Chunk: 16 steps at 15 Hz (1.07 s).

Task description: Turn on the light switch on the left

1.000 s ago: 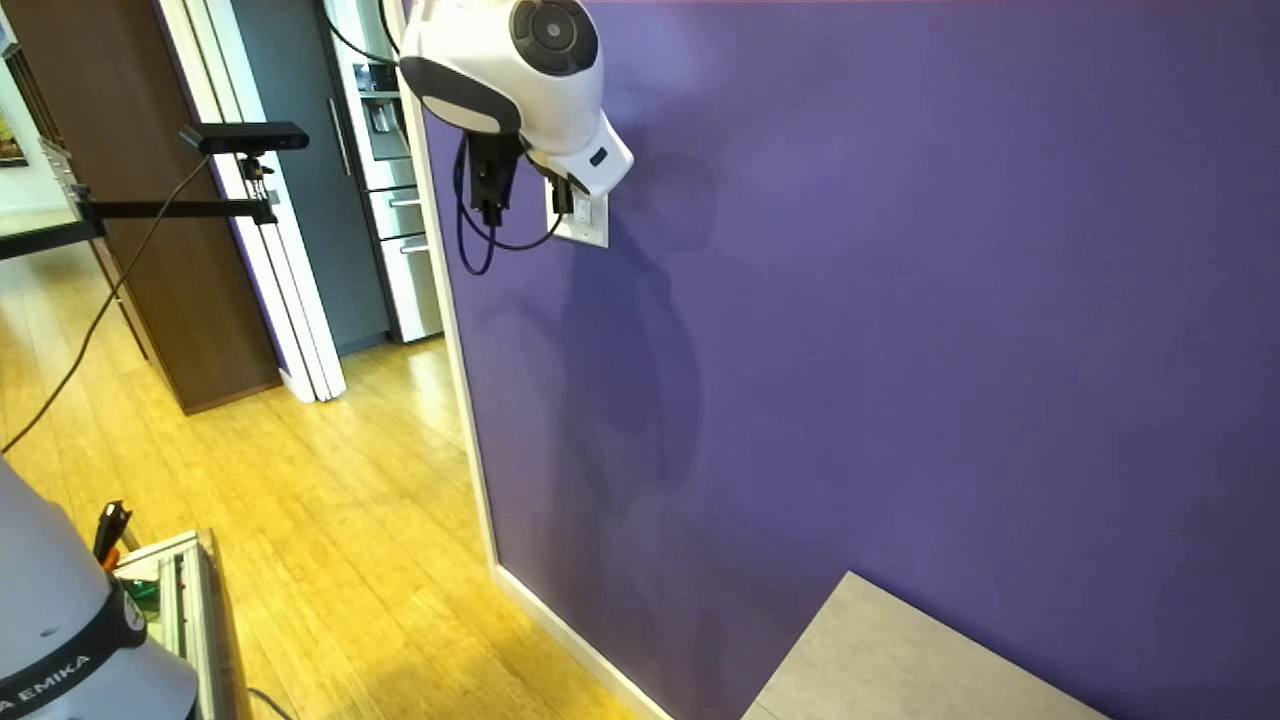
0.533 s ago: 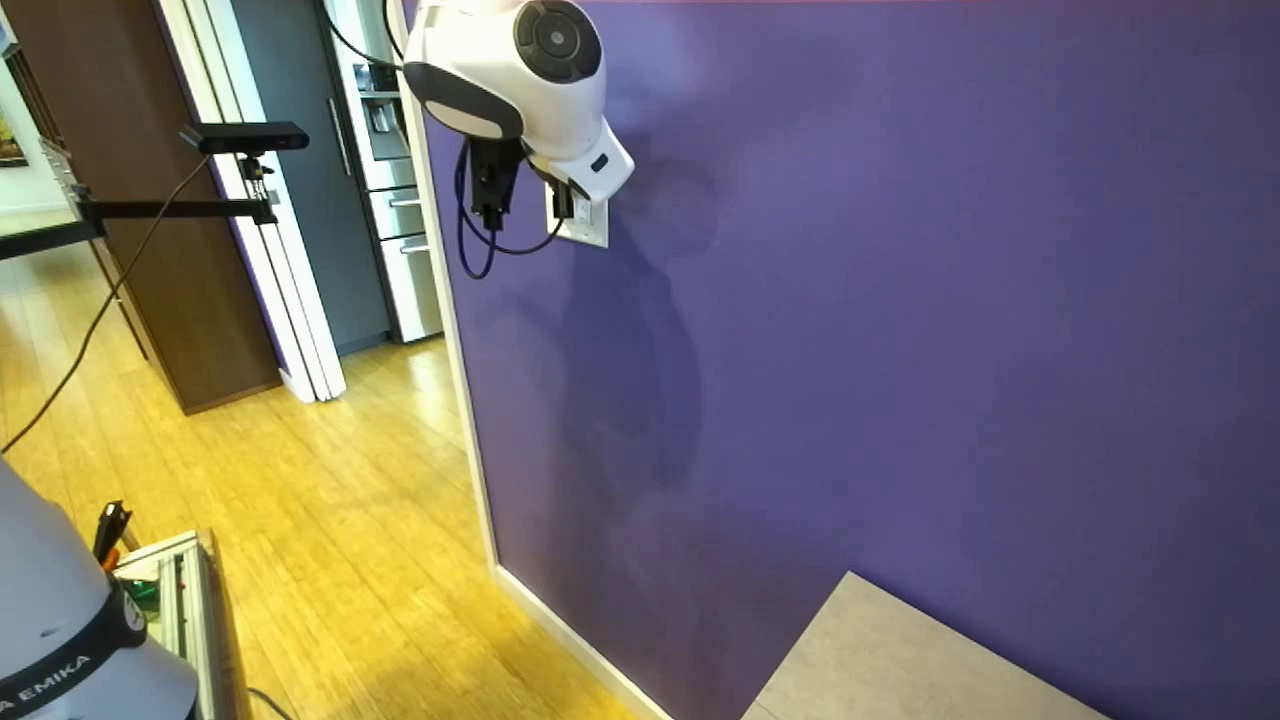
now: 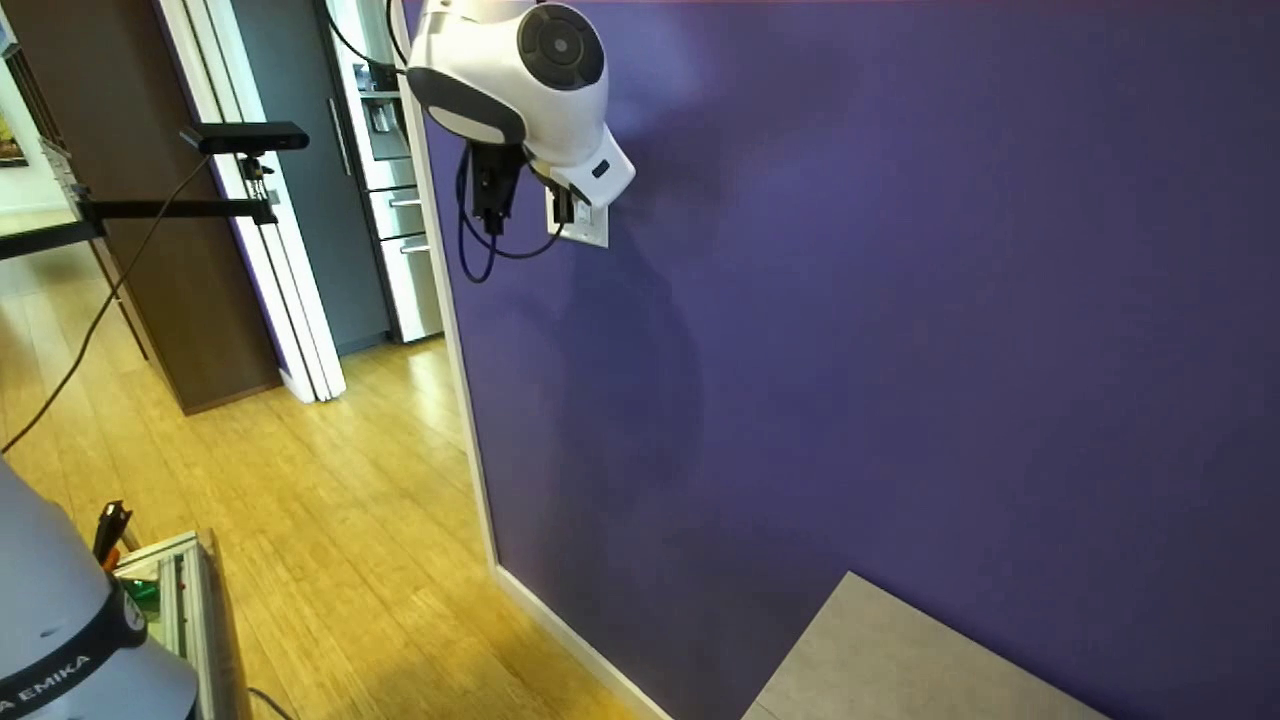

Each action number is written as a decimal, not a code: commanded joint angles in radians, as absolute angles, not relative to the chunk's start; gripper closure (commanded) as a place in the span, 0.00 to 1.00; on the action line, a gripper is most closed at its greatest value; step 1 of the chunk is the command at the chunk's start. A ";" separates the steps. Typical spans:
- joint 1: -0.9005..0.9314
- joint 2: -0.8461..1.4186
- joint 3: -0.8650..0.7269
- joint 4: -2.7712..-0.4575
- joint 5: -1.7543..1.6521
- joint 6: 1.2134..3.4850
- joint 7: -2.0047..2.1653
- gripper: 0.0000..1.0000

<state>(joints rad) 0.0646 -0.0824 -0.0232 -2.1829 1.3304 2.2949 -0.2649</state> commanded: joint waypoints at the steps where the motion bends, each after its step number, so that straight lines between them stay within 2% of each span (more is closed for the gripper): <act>1: 0.046 -0.047 -0.010 -2.152 1.343 2.285 -0.256 1.00; 8: 0.034 -0.176 -0.019 -2.219 1.319 2.253 -0.227 1.00; 11: 0.015 -0.272 -0.015 -2.292 1.204 2.230 -0.148 1.00; 12: 0.003 -0.316 -0.005 -2.330 1.108 2.244 -0.096 0.74; 14: -0.024 -0.397 0.017 -2.395 0.933 2.244 -0.017 0.67; 16: -0.044 -0.492 0.038 -2.450 0.769 2.236 0.053 0.53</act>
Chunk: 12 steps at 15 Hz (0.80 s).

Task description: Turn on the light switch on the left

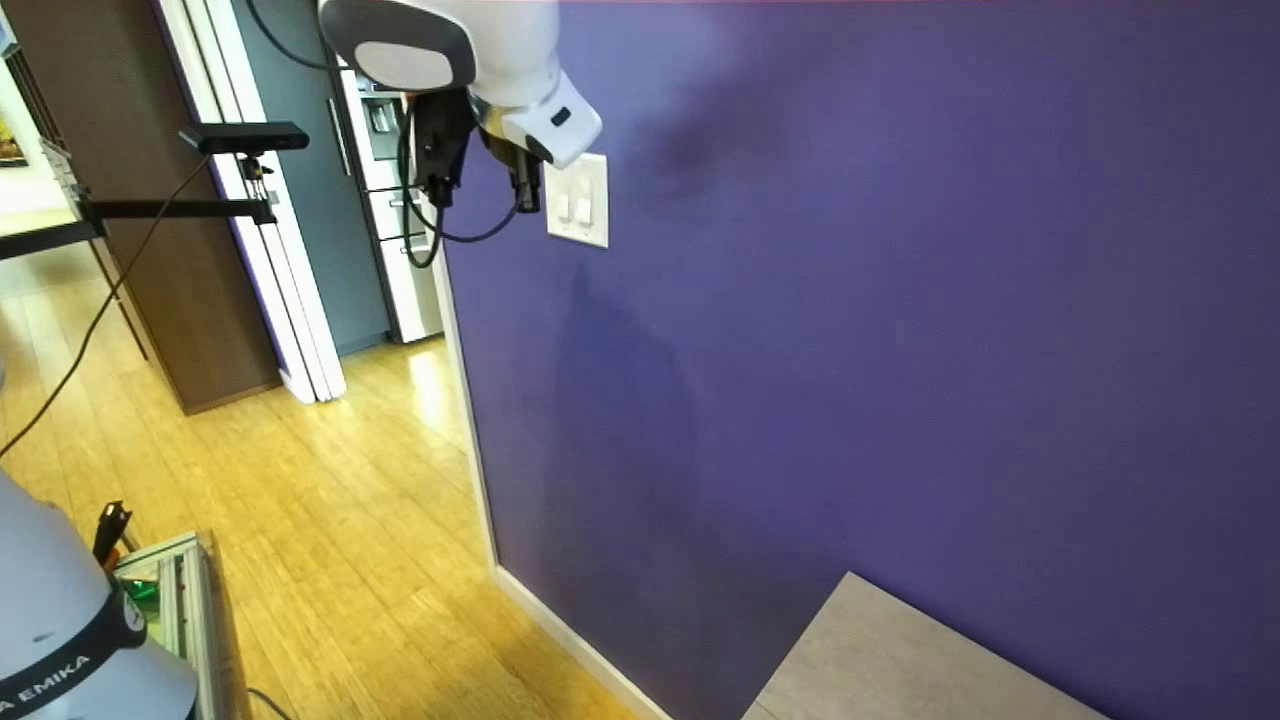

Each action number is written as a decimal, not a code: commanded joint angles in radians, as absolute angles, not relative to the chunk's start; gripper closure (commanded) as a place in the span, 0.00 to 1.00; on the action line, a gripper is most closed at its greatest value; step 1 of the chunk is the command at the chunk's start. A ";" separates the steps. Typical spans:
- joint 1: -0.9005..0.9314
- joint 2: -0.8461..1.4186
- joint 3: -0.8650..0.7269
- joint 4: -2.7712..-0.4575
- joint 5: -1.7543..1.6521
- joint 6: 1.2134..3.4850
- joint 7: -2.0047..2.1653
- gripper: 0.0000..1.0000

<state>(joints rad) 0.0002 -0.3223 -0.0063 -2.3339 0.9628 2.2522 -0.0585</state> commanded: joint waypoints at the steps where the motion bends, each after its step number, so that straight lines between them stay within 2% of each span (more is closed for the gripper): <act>1: -0.049 -0.536 0.044 -2.471 0.687 2.222 0.088 0.47; 7: -0.075 -0.761 0.077 -2.455 0.273 1.969 0.238 0.04; 8: -0.071 -0.797 0.086 -2.447 0.226 1.923 0.239 0.01; 12: -0.032 -0.906 0.117 -2.408 0.109 1.713 0.195 0.00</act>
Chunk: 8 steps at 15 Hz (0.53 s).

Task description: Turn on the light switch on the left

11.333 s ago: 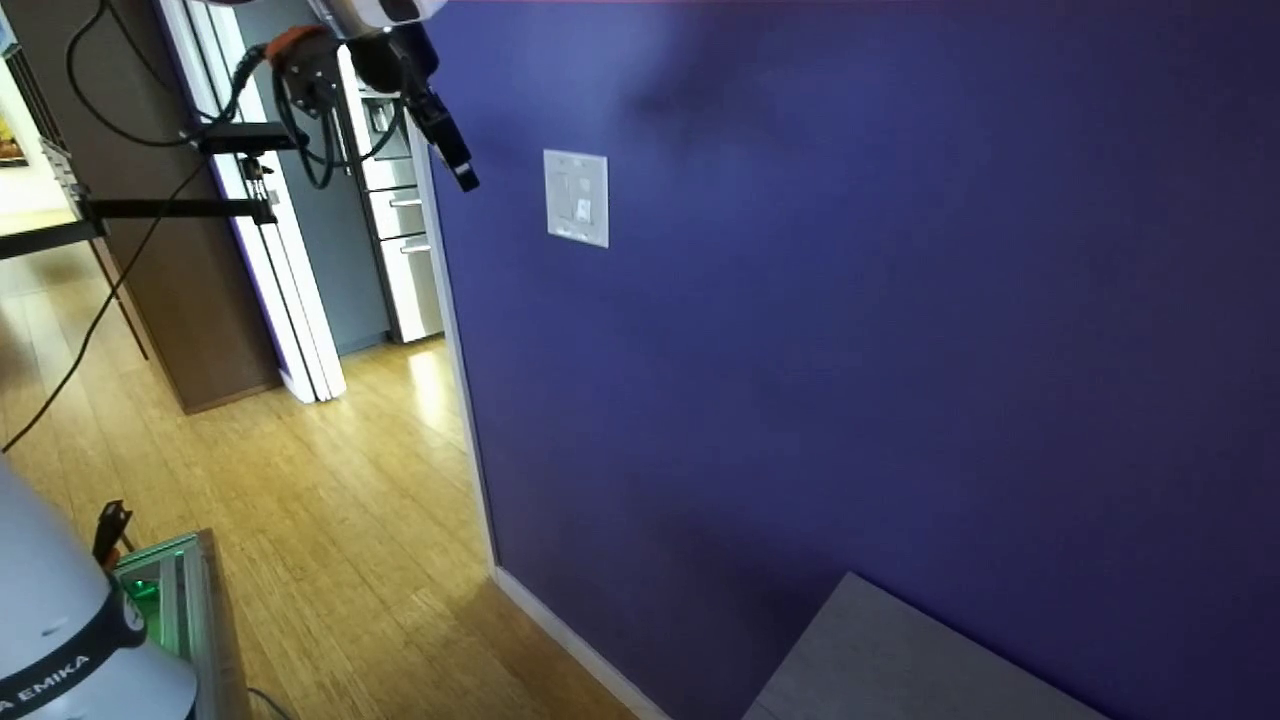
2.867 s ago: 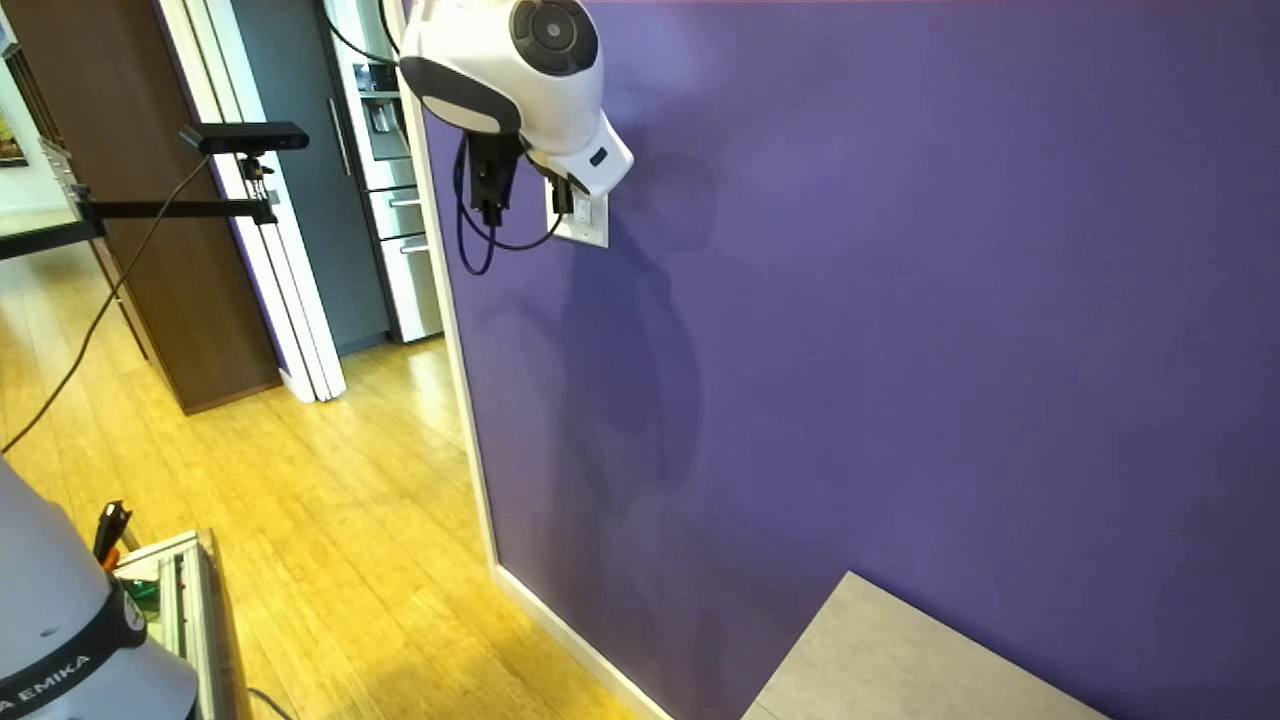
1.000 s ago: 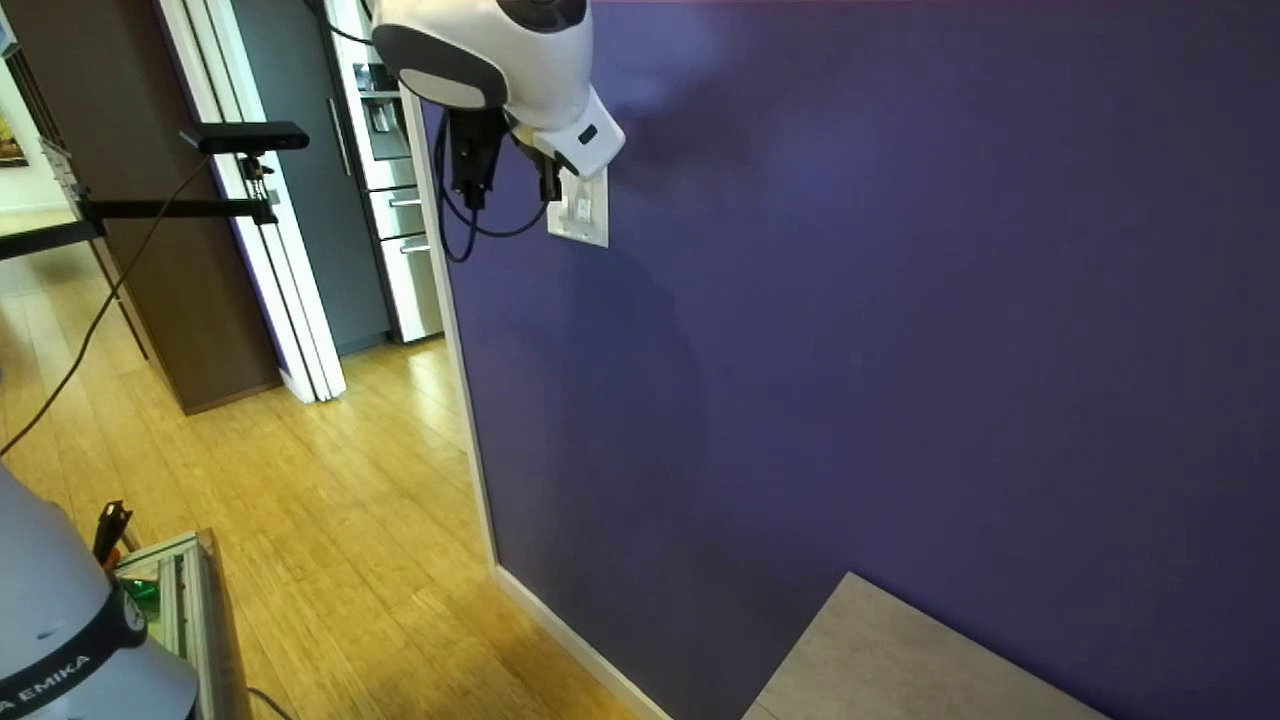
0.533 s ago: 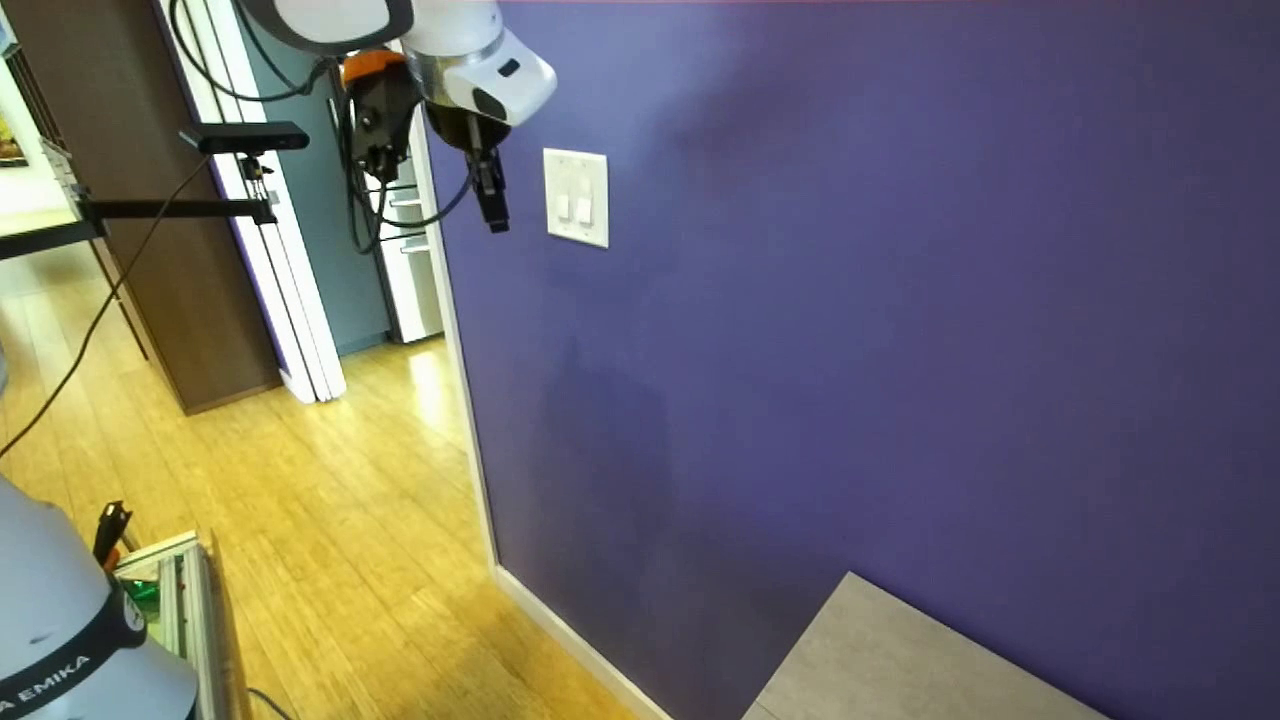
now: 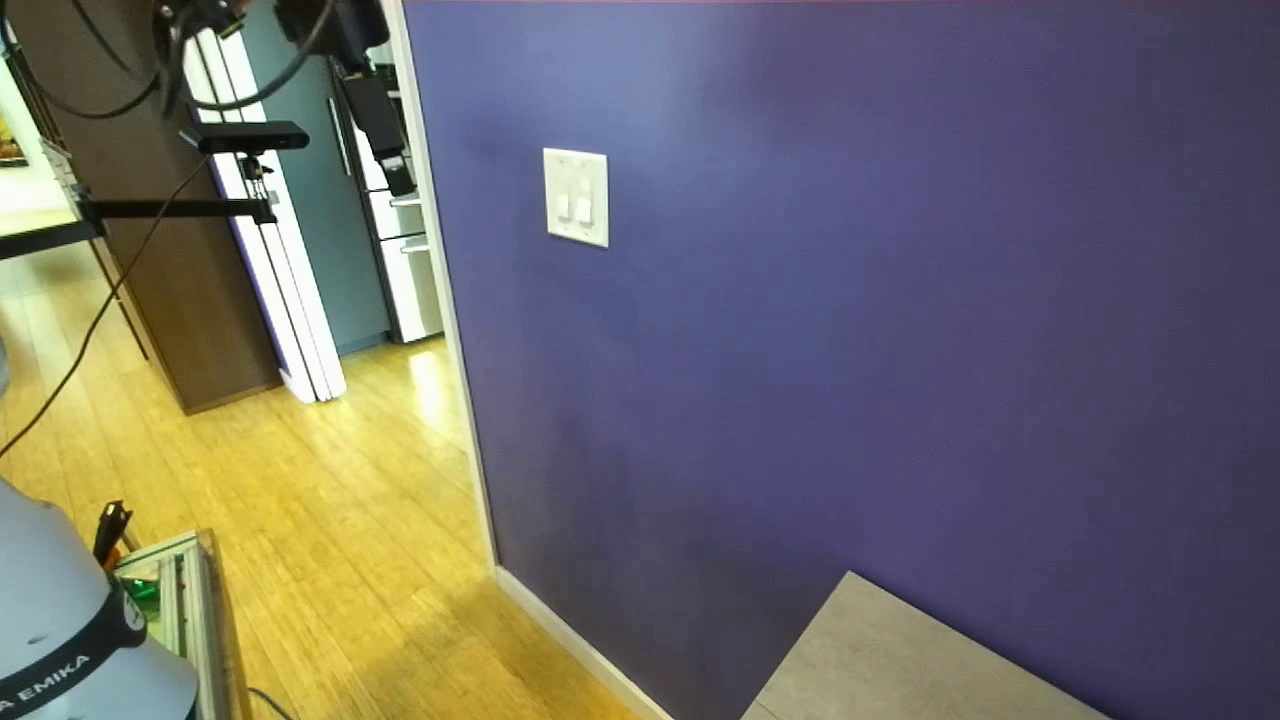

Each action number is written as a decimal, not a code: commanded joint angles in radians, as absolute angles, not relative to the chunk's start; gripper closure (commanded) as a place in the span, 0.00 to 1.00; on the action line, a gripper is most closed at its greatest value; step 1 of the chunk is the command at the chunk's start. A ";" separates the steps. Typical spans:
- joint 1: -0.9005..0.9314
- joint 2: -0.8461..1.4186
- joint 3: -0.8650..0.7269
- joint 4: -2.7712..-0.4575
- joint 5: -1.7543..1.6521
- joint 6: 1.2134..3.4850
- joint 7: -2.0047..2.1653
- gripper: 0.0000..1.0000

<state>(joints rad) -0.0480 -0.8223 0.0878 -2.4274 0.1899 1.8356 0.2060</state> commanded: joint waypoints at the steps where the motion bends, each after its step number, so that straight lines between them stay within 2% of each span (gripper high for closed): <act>1: -0.017 -0.941 0.128 -2.410 0.096 1.687 0.180 0.00; 4: 0.025 -1.033 0.142 -2.416 0.079 1.642 0.144 0.00; 5: 0.008 -0.961 0.137 -2.404 0.099 1.682 0.169 0.00; 8: 0.023 -1.017 0.143 -2.405 0.100 1.652 0.163 0.00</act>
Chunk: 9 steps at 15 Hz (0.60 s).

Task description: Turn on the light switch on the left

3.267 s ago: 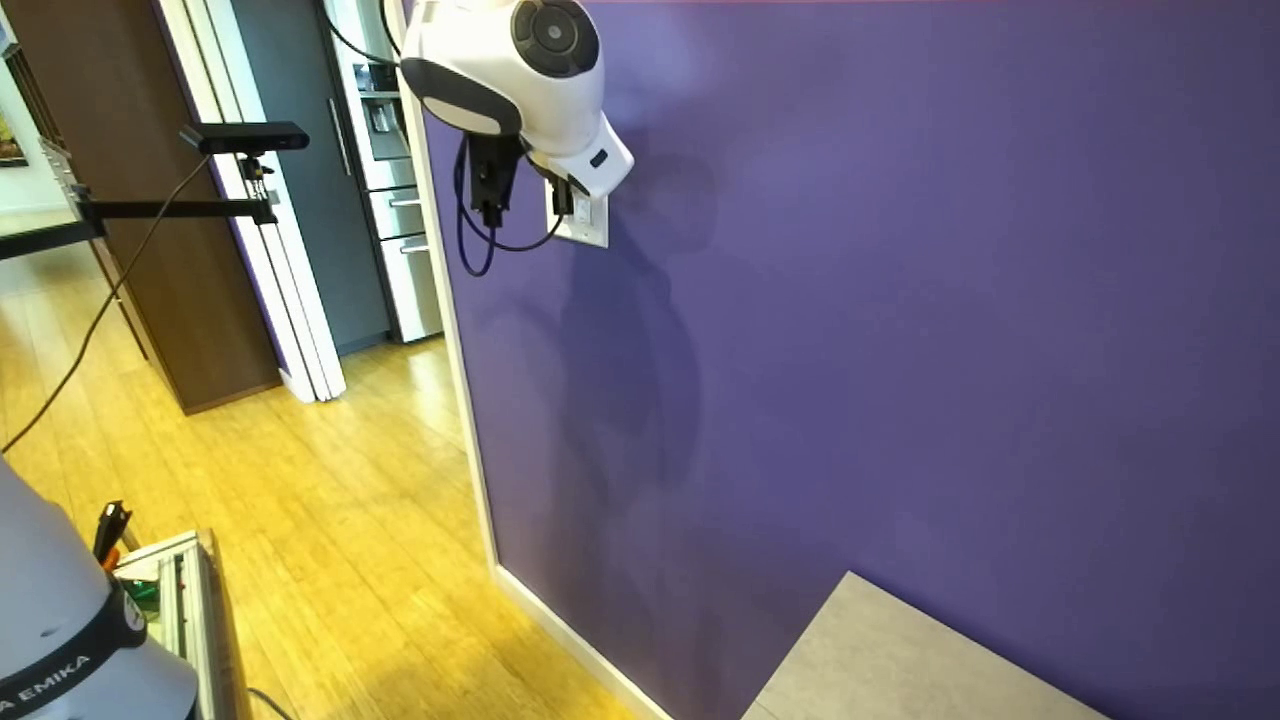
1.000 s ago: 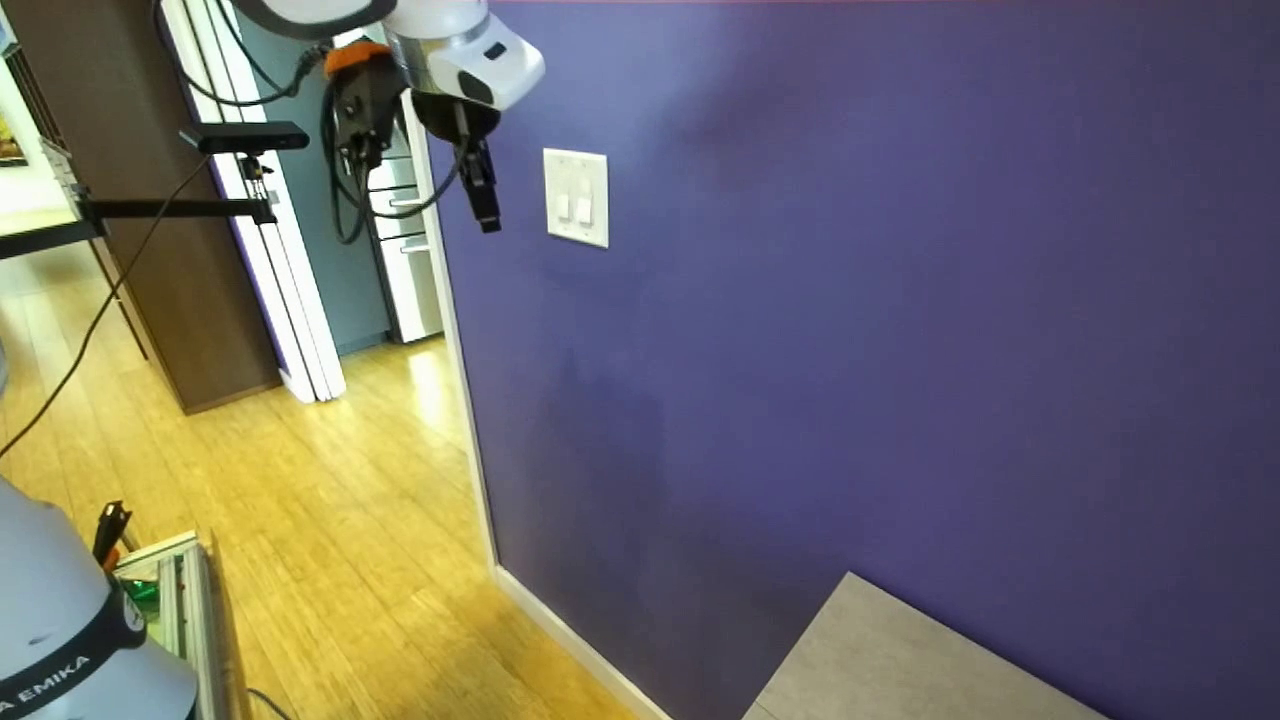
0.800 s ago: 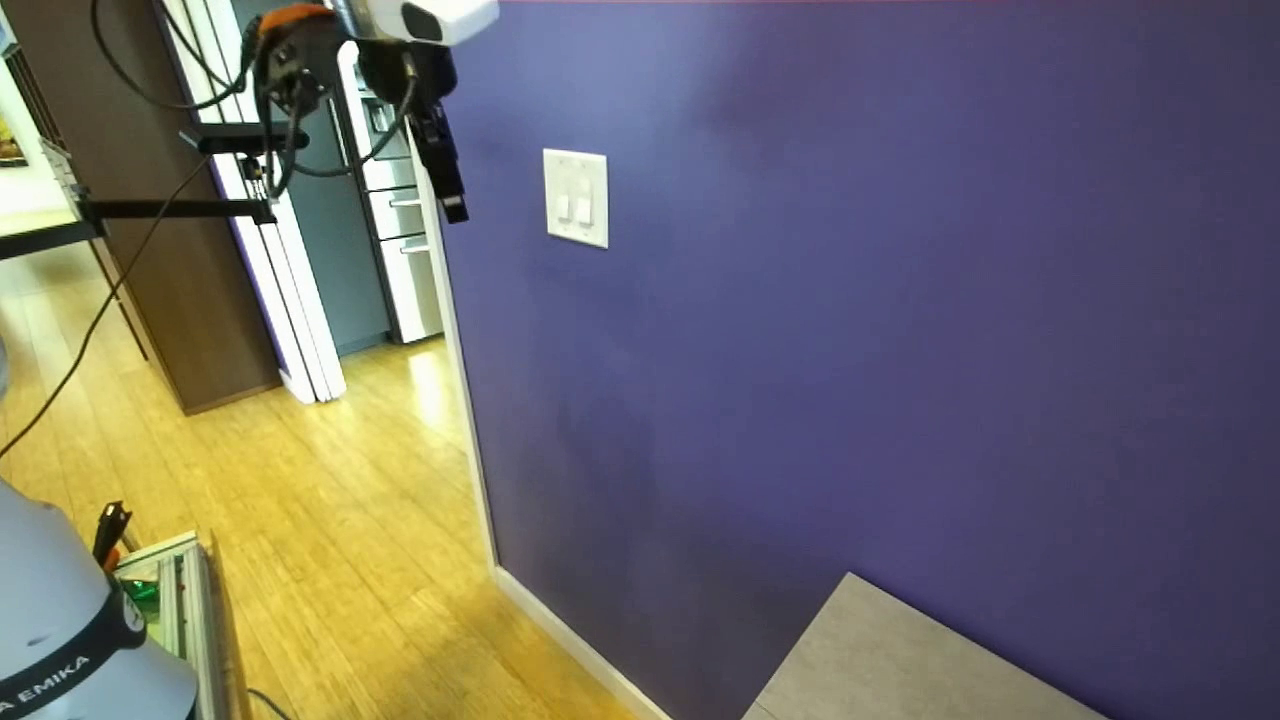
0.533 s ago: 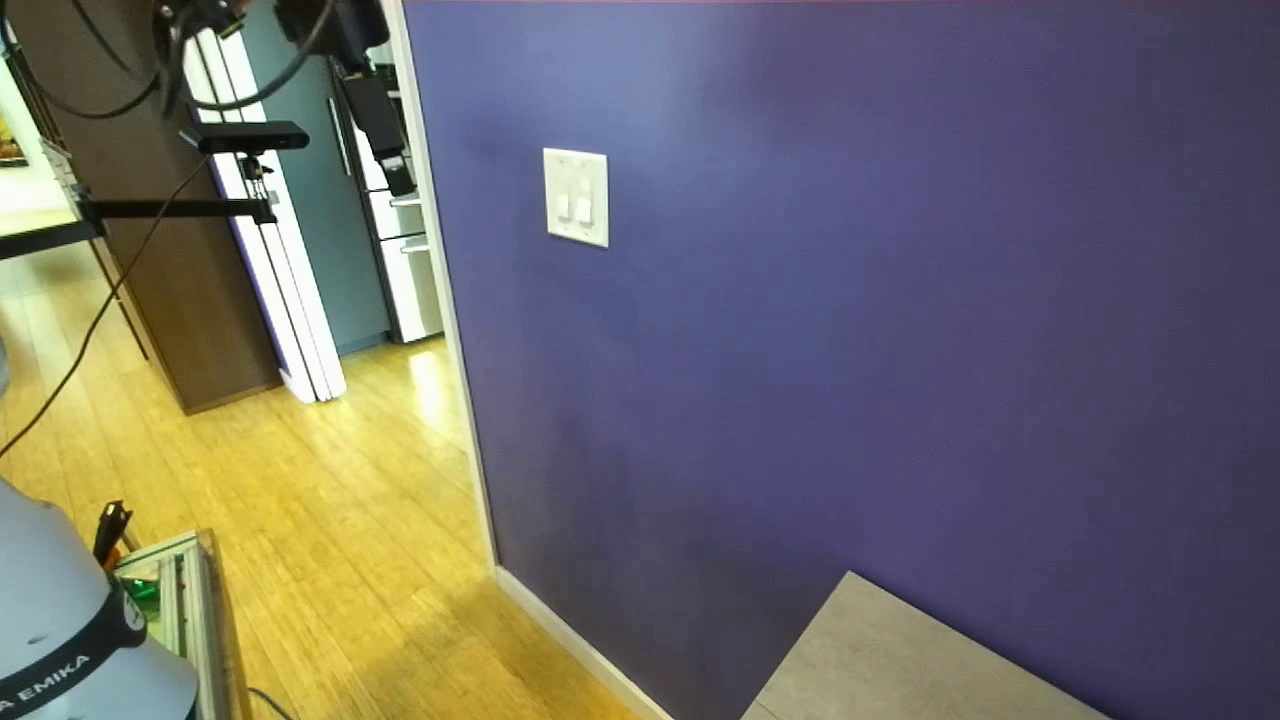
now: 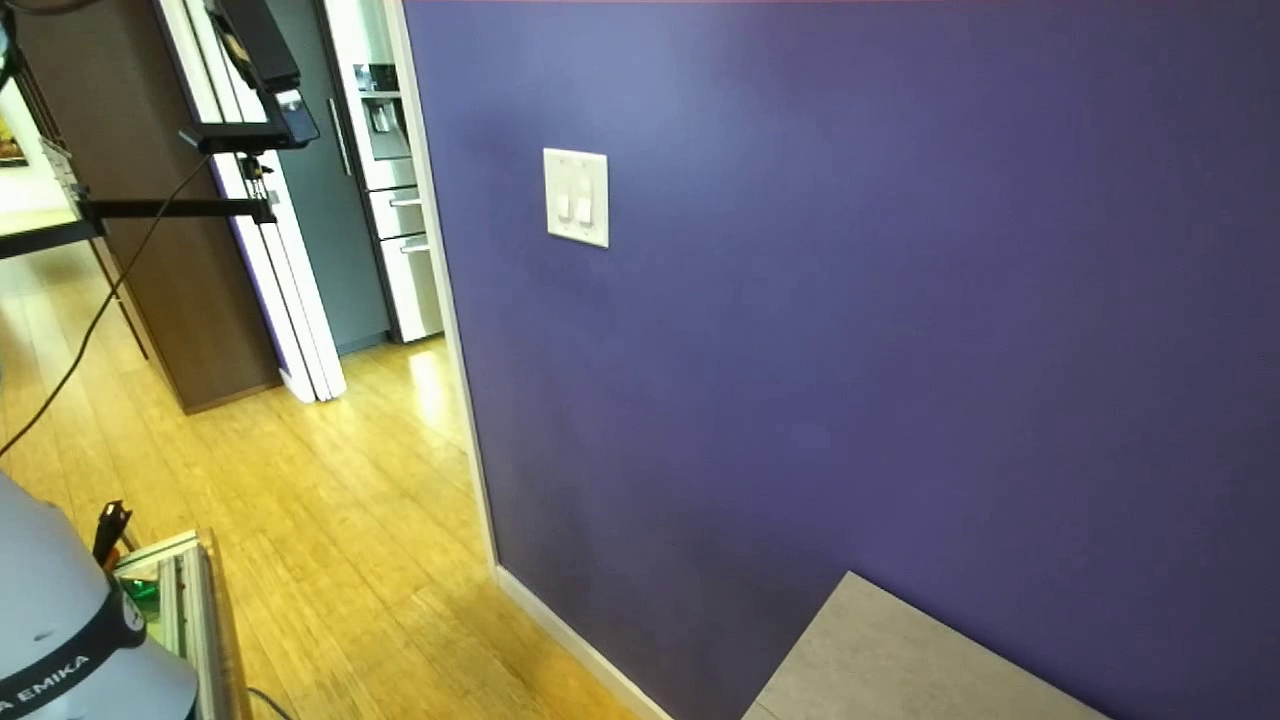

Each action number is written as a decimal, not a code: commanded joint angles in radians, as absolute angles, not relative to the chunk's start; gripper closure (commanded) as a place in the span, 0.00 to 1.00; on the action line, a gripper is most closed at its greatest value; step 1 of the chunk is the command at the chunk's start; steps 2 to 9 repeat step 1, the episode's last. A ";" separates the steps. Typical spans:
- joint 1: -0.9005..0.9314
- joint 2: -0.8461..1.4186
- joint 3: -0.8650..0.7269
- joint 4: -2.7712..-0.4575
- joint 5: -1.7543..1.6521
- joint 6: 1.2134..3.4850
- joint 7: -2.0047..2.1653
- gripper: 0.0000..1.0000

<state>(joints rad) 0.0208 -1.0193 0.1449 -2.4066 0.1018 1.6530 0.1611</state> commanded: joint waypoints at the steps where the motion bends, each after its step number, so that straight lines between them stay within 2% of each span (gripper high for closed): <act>1: 0.023 -1.021 0.143 -2.405 0.099 1.651 0.161 0.00; 9: 0.023 -1.021 0.143 -2.405 0.099 1.651 0.161 0.00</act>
